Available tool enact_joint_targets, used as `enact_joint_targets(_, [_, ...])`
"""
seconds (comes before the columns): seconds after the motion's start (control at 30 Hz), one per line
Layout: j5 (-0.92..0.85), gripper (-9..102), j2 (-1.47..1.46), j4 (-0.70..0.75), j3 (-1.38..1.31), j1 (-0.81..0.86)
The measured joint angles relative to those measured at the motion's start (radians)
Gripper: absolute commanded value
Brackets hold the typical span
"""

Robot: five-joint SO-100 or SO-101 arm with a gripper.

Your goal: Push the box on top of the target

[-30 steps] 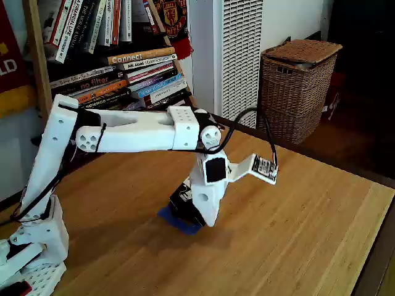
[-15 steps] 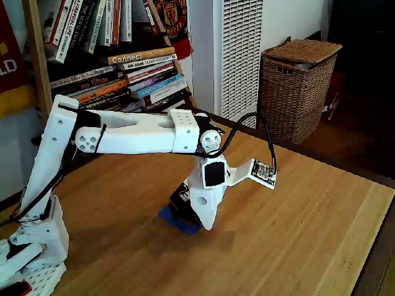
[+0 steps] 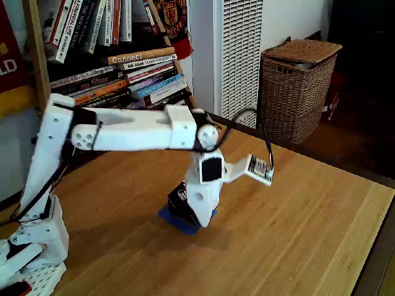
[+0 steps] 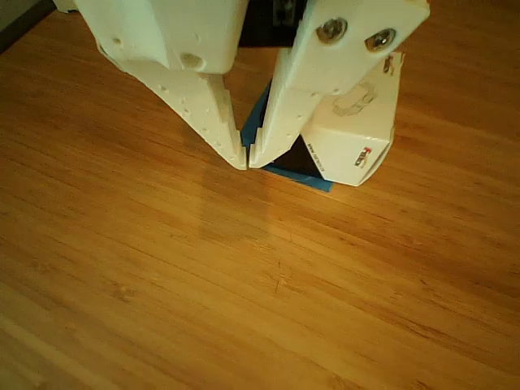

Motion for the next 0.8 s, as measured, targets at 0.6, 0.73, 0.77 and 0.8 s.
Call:
enact_joint_targets(0.6, [0.061, 0, 0.018, -0.002, -0.287, 0.006])
enact_joint_targets(0.73, [-0.054, 0, 0.018, -0.034, -0.295, -0.054])
enact_joint_targets(0.77, [-0.083, 0, 0.018, -0.043, -0.295, -0.067])
enact_joint_targets(0.8, [-0.112, 0, 0.018, -0.051, -0.295, -0.08])
